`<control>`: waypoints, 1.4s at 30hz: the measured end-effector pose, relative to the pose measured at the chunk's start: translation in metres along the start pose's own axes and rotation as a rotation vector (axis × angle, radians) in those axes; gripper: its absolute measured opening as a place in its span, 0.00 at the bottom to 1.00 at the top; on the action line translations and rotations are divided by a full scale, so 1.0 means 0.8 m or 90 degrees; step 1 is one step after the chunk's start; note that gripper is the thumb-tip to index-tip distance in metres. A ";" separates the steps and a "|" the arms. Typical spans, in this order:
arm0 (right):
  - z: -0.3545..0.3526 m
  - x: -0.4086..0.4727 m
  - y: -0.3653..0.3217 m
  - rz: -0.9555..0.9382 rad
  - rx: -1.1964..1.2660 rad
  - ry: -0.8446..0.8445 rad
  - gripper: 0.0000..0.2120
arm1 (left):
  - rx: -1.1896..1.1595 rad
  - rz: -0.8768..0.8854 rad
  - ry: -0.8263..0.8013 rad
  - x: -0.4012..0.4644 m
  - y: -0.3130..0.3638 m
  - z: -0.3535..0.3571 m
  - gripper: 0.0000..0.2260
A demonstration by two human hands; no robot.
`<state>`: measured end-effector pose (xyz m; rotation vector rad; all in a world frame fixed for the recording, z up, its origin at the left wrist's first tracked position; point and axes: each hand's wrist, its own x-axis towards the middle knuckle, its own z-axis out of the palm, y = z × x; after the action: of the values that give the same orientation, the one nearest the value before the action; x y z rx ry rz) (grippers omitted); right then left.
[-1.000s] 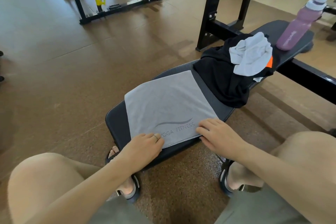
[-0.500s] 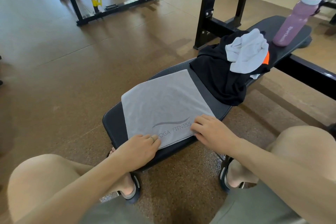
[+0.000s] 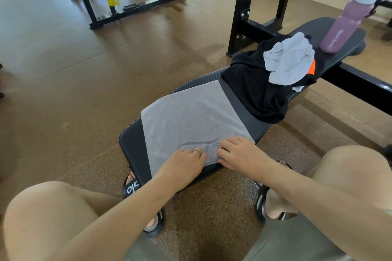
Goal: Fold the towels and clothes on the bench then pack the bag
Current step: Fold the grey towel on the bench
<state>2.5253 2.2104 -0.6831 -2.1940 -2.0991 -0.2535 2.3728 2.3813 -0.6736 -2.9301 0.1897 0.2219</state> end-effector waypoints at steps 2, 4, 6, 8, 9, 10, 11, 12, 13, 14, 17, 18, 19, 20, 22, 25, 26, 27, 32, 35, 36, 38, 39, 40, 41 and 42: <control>0.001 0.001 -0.002 -0.008 -0.003 0.001 0.05 | 0.012 0.011 0.019 -0.001 -0.002 0.001 0.07; 0.002 0.004 -0.006 -0.020 -0.006 -0.011 0.03 | 0.003 0.018 0.035 -0.003 -0.003 0.001 0.06; 0.002 0.005 -0.010 -0.024 -0.009 -0.021 0.01 | -0.021 0.017 0.047 -0.006 -0.005 0.001 0.06; 0.000 0.004 -0.013 -0.019 -0.014 -0.025 0.06 | -0.037 0.016 0.060 -0.009 -0.008 0.003 0.07; -0.001 0.004 -0.012 -0.014 -0.018 -0.024 0.10 | -0.045 0.019 0.060 -0.009 -0.009 0.004 0.08; -0.003 0.003 -0.010 -0.005 -0.026 -0.018 0.11 | -0.049 0.025 0.058 -0.010 -0.009 0.005 0.09; -0.005 0.001 -0.008 0.009 -0.037 -0.013 0.12 | -0.053 0.032 0.055 -0.011 -0.008 0.005 0.09; -0.007 0.000 -0.006 0.026 -0.049 -0.013 0.11 | -0.052 0.036 0.053 -0.012 -0.007 0.005 0.10; -0.009 -0.003 -0.004 0.047 -0.062 -0.022 0.11 | -0.049 0.037 0.050 -0.012 -0.006 0.005 0.10; -0.011 -0.005 -0.002 0.071 -0.073 -0.035 0.11 | -0.040 0.034 0.046 -0.012 -0.006 0.005 0.11; -0.017 -0.013 0.004 0.159 -0.078 -0.070 0.13 | -0.010 0.022 0.035 -0.010 -0.001 0.006 0.09; -0.019 -0.015 0.006 0.181 -0.075 -0.081 0.15 | -0.004 0.013 0.031 -0.008 0.002 0.004 0.08; -0.020 -0.016 0.006 0.192 -0.075 -0.091 0.16 | -0.004 0.000 0.033 -0.005 0.006 0.002 0.09; -0.020 -0.017 0.005 0.195 -0.076 -0.095 0.16 | -0.007 -0.019 0.038 -0.002 0.009 -0.001 0.11; -0.019 -0.018 0.003 0.194 -0.075 -0.092 0.16 | 0.000 -0.048 0.036 0.007 0.012 -0.004 0.16; -0.020 -0.021 0.002 0.204 -0.075 -0.080 0.15 | 0.043 -0.003 0.028 0.018 0.022 -0.007 0.09; -0.021 -0.022 0.002 0.214 -0.074 -0.080 0.14 | 0.040 0.010 0.030 0.021 0.025 -0.007 0.08; -0.021 -0.024 0.003 0.223 -0.073 -0.082 0.14 | 0.039 0.021 0.037 0.023 0.028 -0.005 0.09; -0.023 -0.027 0.004 0.241 -0.076 -0.095 0.15 | 0.029 0.015 0.099 0.033 0.034 0.002 0.09; -0.019 -0.027 0.004 0.238 -0.073 -0.097 0.15 | 0.010 -0.015 0.117 0.042 0.034 0.006 0.10; -0.019 -0.027 0.004 0.236 -0.071 -0.099 0.15 | 0.008 -0.017 0.112 0.044 0.035 0.005 0.10; -0.019 -0.027 0.005 0.229 -0.067 -0.102 0.16 | 0.011 -0.008 0.110 0.046 0.036 0.001 0.09; -0.019 -0.027 0.005 0.226 -0.066 -0.104 0.17 | 0.018 0.000 0.108 0.046 0.036 -0.001 0.10; -0.020 -0.028 0.006 0.223 -0.066 -0.103 0.17 | 0.026 0.010 0.105 0.046 0.037 -0.002 0.10; -0.020 -0.028 0.006 0.219 -0.066 -0.102 0.16 | 0.040 0.020 0.105 0.045 0.038 -0.002 0.11; -0.019 -0.028 0.006 0.214 -0.066 -0.102 0.16 | 0.054 0.028 0.106 0.044 0.039 -0.003 0.11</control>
<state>2.5285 2.1850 -0.6718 -2.6608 -1.7786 -0.1673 2.4035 2.3466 -0.6830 -2.8612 0.2819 -0.0231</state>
